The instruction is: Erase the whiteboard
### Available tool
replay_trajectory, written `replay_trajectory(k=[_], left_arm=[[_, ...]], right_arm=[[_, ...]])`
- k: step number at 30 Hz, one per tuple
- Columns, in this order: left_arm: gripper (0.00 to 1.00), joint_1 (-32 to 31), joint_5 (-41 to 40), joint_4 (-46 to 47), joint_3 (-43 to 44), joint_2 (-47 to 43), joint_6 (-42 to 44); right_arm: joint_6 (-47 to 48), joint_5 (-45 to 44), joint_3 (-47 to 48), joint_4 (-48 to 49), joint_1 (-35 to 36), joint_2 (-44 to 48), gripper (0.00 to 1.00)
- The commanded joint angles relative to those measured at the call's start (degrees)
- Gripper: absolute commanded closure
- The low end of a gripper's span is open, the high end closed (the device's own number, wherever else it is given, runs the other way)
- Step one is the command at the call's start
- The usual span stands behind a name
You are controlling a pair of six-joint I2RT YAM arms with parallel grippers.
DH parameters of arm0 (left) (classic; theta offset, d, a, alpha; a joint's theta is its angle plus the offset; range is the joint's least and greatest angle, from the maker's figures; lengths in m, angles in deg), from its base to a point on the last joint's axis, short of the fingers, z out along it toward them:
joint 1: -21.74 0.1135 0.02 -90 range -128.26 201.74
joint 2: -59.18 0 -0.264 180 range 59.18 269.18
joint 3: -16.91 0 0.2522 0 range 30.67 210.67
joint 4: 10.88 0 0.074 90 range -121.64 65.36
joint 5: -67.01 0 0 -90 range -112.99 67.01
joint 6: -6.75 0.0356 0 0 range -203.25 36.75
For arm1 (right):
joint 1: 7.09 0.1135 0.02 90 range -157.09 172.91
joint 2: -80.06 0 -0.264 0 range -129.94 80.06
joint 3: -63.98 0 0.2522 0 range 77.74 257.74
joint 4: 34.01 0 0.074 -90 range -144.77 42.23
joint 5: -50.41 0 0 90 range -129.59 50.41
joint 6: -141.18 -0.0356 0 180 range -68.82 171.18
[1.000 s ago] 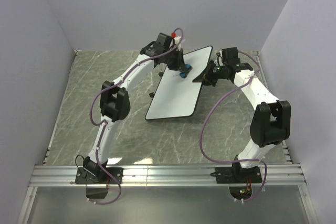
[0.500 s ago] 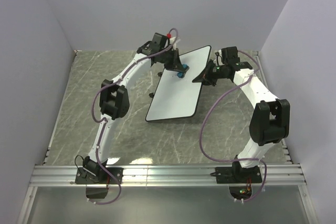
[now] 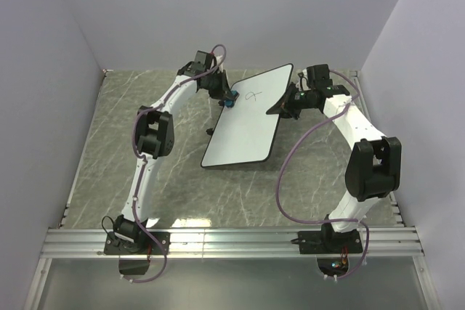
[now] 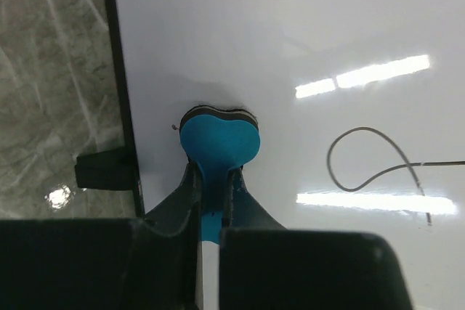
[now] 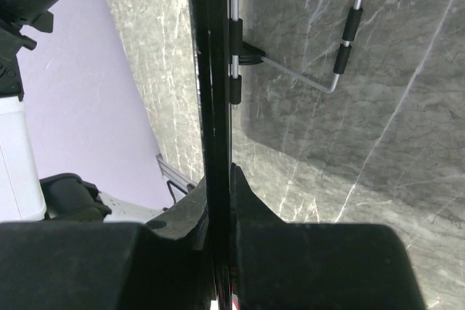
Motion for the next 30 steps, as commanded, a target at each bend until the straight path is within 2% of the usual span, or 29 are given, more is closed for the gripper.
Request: replay_trajectory(k=[1,6,10,15,18,20,22,25,30], left_arm=[[1.0,-6.44,5.43,1.17,2.64,-3.1,0.34],[1.0,-9.6,9.31,12.07,-0.42,-8.38,-4.4],[1.0,-12.59,10.36,11.82,4.48,-6.72,-3.97],[1.0,-14.01,10.98,12.7,1.78,-7.15,-3.62],[1.0,-13.31,6.42,10.68,2.12,-5.84,-3.97],[1.0,-12.52,3.88,8.84,5.36,-2.85,-5.28],[1.0,-10.76,-1.74,6.55,7.39,0.13,-6.34],[1.0,-8.21,-8.78,7.33,4.24,1.9,-8.71],[1.0,-6.01,-10.9,3.38,5.91,6.03,-8.37]], right_arm=[[8.24,-2.06,-0.49,-7.88,1.15,-2.29,1.0],[10.52,-1.0,-0.49,-9.46,1.51,-2.02,1.0],[11.58,-1.0,-0.4,-11.22,1.68,-1.76,1.0],[12.02,-1.61,-0.84,-11.93,2.12,-0.88,1.0],[12.19,-1.62,-0.84,-12.1,2.12,-0.88,1.0],[12.11,-1.53,-1.01,-12.19,2.12,-0.79,1.0],[12.11,-1.44,-1.19,-12.28,2.3,-0.62,1.0],[12.19,-1.44,-1.72,-12.28,2.56,0.26,1.0],[12.19,-1.88,-2.51,-12.54,2.74,1.05,1.0]])
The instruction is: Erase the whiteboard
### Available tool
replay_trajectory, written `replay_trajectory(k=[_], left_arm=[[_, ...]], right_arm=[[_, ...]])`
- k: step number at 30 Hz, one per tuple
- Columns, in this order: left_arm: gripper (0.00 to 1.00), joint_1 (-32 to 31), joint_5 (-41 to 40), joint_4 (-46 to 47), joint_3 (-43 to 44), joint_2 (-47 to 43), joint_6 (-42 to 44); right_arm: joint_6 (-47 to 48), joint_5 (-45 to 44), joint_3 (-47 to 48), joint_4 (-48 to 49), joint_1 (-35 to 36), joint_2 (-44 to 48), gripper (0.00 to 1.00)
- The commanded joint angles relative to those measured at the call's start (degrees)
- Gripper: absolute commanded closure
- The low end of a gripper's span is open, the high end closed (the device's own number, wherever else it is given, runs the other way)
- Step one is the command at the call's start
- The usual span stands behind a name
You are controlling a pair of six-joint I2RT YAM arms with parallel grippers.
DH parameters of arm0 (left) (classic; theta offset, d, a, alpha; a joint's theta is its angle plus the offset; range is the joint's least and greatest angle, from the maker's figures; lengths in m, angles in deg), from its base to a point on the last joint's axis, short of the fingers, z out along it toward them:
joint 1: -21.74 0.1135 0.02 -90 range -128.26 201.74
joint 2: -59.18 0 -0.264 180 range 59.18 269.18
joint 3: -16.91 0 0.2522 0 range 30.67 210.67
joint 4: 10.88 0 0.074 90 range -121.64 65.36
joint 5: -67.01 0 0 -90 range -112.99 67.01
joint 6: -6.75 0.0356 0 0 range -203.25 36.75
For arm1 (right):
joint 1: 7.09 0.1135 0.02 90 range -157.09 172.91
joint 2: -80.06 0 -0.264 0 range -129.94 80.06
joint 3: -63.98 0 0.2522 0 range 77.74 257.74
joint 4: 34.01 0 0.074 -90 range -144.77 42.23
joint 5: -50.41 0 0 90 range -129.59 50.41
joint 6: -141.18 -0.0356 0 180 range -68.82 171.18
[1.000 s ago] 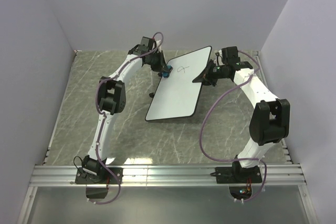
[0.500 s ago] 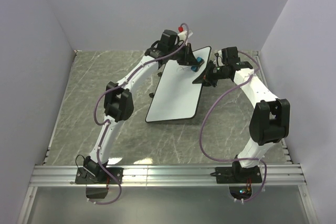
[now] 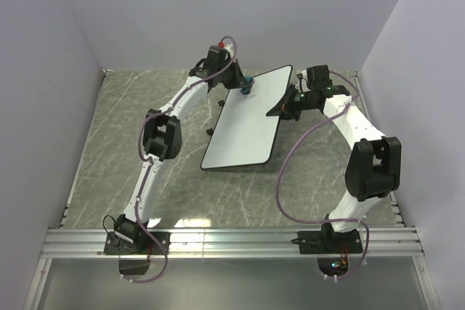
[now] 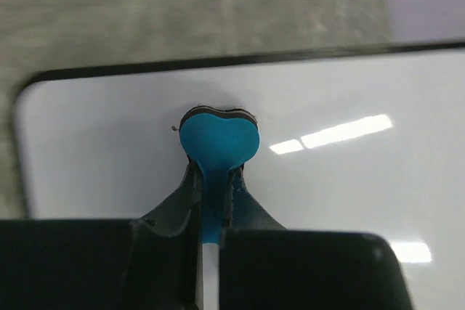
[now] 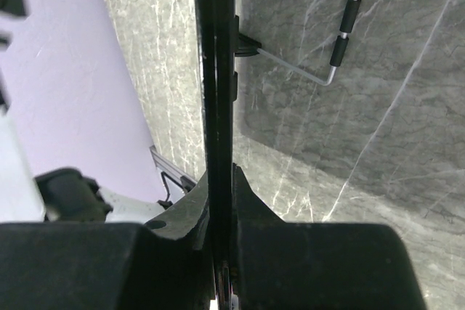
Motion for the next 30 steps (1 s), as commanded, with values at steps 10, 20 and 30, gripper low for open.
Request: replay_trajectory(k=[10,20,30], left_arm=[[1.0,-2.87,3.75,-12.03,-7.39,-0.34,12.72],[1.0,-9.9,16.58,-14.06,-13.36,-11.76,19.34],[1.0,-2.45,7.9,-12.3,-10.3,-7.74,12.24]], right_arm=[[9.07,-3.28,-0.47,-10.53,2.8,-1.3,1.0],[7.57,-2.84,-1.78,-8.16,2.8,-1.82,1.0],[7.83,-3.28,-1.08,-8.86,2.8,-1.82,1.0]])
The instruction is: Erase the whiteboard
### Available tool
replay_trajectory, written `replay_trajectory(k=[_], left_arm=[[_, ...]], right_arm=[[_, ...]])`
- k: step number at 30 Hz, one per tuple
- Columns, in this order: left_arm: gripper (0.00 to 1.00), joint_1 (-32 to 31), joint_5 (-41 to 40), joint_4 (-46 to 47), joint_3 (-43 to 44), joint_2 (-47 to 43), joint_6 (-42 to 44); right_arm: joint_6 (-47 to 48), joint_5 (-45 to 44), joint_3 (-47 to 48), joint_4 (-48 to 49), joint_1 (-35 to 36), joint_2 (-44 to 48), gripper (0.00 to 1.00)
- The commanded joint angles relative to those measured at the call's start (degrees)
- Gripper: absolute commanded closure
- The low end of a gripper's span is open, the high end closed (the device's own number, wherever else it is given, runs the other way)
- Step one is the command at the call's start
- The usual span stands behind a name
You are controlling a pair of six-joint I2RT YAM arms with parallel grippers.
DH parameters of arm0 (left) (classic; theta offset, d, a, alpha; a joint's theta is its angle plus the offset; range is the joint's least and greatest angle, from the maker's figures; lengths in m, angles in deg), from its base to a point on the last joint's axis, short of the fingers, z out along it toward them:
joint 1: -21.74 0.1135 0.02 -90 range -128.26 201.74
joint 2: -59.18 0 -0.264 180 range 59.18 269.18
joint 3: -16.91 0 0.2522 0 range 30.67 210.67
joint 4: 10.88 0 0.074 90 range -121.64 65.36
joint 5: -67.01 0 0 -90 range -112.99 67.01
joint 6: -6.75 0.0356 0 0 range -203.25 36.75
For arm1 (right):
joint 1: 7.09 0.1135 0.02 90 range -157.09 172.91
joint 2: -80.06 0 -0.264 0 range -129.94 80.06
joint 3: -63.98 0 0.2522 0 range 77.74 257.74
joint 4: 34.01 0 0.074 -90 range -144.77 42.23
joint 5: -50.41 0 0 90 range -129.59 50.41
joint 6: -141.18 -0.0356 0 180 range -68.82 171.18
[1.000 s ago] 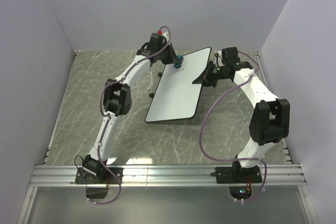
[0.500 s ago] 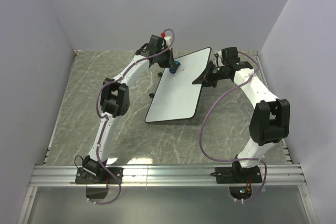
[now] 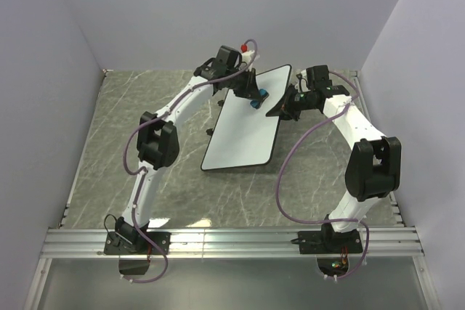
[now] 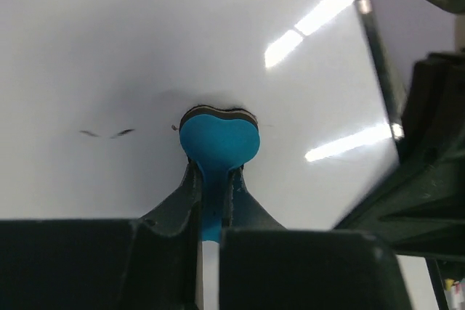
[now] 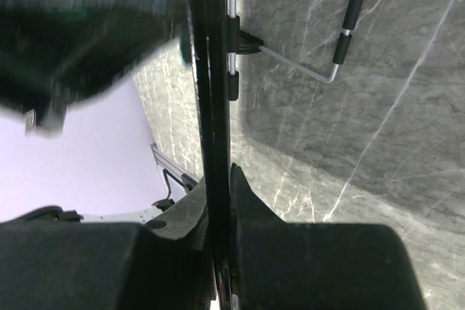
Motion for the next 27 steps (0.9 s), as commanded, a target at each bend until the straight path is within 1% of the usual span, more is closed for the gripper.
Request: replay_trajectory(k=[1,3,4,5,6,7,8,10,11,14,15,17,19,20,21,22,24,25,27], left_arm=[[1.0,4.85,-3.53,-3.18,0.37,5.79,-6.12],[1.0,6.98,-6.17,-3.7,1.16,7.81,-7.37],[1.0,8.81,-8.71,-4.4,1.51,8.17,-8.68],[1.0,9.88,-12.04,-4.93,1.34,7.65,-9.48],[1.0,10.85,-13.29,-4.33,0.21,6.51,-11.66],[1.0,12.94,-14.09,-3.1,-1.72,4.93,-12.82],[1.0,14.1,-14.62,1.0,-6.79,0.66,-14.05],[1.0,17.43,-15.58,4.01,-11.04,-3.41,-17.29],[1.0,18.4,-17.94,4.55,-12.88,-6.3,-18.01],[1.0,21.57,-22.43,3.5,-14.12,-10.88,-20.12],[1.0,22.27,-22.79,4.2,-14.65,-12.12,-20.47],[1.0,24.03,-22.45,5.08,-16.41,-15.28,-21.26],[1.0,24.74,-20.17,5.87,-16.68,-16.52,-21.09],[1.0,24.74,-18.59,6.22,-15.9,-16.27,-20.57],[1.0,24.48,-15.18,7.01,-15.45,-15.74,-19.87],[1.0,23.69,-13.5,7.28,-15.01,-15.04,-19.77],[1.0,22.38,-11.03,5.8,-10.9,-10.92,-18.38],[1.0,20.63,-9.63,2.91,-6.7,-7.33,-17.84],[1.0,18.51,-8.21,0.61,-3.08,-3.89,-16.7]], right_arm=[[8.25,-3.54,-1.04,-8.92,2.59,-1.8,1.0],[8.34,-3.54,-1.39,-9.1,2.67,-1.54,1.0],[8.43,-3.54,-1.48,-9.1,2.76,-1.54,1.0],[8.34,-3.63,-1.56,-9.1,2.67,-1.36,1.0],[8.34,-3.72,-1.48,-8.93,2.76,-1.36,1.0],[8.34,-3.63,-1.48,-9.01,2.76,-1.45,1.0],[8.34,-3.8,-1.22,-8.84,2.76,-1.62,1.0],[8.16,-3.45,-0.95,-8.75,2.67,-1.98,1.0],[8.08,-3.37,-0.51,-8.66,2.76,-2.5,1.0],[7.9,-3.1,0.98,-8.57,2.67,-3.56,1.0],[7.9,-3.01,1.51,-8.66,2.67,-3.91,1.0],[8.16,-3.45,3.52,-9.45,2.67,-5.05,1.0],[8.08,-3.28,4.84,-9.98,2.67,-5.75,1.0],[7.99,-3.19,5.98,-9.98,2.67,-6.45,1.0],[7.9,-3.1,6.43,-9.98,2.67,-6.81,1.0],[7.73,-2.93,6.78,-9.89,2.59,-6.99,1.0],[7.2,-2.66,7.4,-9.37,2.59,-7.51,1.0],[7.02,-2.23,7.49,-9.28,2.67,-7.78,1.0],[6.58,-2.14,7.66,-8.93,2.67,-7.69,1.0]])
